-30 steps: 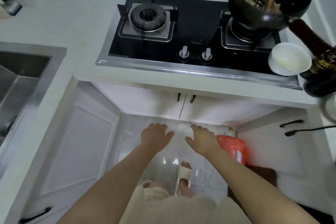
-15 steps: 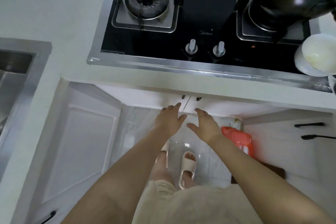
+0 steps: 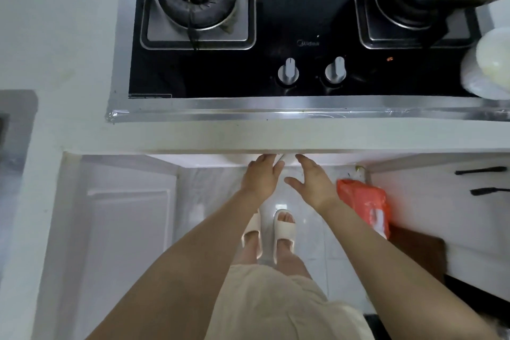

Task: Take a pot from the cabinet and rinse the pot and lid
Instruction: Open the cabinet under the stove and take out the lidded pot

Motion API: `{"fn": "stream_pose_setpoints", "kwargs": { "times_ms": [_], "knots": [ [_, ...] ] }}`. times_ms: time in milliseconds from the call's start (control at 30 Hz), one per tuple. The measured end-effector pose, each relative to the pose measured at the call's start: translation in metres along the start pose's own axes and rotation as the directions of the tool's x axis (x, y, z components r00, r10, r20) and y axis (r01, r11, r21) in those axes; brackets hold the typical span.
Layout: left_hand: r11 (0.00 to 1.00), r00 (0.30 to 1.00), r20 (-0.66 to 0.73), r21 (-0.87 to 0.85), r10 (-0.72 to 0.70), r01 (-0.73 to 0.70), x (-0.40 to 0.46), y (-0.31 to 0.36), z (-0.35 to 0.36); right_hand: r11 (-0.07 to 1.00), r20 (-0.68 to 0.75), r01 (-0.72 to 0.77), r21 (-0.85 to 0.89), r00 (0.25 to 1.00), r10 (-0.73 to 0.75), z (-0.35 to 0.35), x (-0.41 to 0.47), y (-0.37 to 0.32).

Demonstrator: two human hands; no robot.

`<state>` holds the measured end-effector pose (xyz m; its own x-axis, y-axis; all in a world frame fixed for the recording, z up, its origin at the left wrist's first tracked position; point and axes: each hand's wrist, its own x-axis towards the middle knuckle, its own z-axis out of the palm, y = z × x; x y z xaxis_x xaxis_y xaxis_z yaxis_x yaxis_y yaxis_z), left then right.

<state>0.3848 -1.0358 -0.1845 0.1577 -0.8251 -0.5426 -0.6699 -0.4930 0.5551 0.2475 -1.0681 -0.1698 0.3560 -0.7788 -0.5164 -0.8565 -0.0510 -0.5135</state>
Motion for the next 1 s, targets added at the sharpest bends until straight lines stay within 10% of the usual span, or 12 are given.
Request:
{"fn": "stream_pose_setpoints", "kwargs": {
  "times_ms": [667, 1000],
  "knots": [
    [0.930, 0.982, -0.129, -0.323, 0.140, -0.175, 0.017, -0.026, 0.024, 0.908, 0.053, 0.100, 0.407, 0.990, -0.132, 0.035, 0.029, 0.027],
    [0.908, 0.997, -0.074, -0.418, -0.008, -0.024, -0.027, -0.030, 0.046, 0.875, 0.138, 0.070, 0.479, 0.978, -0.154, 0.061, -0.003, 0.045]
  ]
}}
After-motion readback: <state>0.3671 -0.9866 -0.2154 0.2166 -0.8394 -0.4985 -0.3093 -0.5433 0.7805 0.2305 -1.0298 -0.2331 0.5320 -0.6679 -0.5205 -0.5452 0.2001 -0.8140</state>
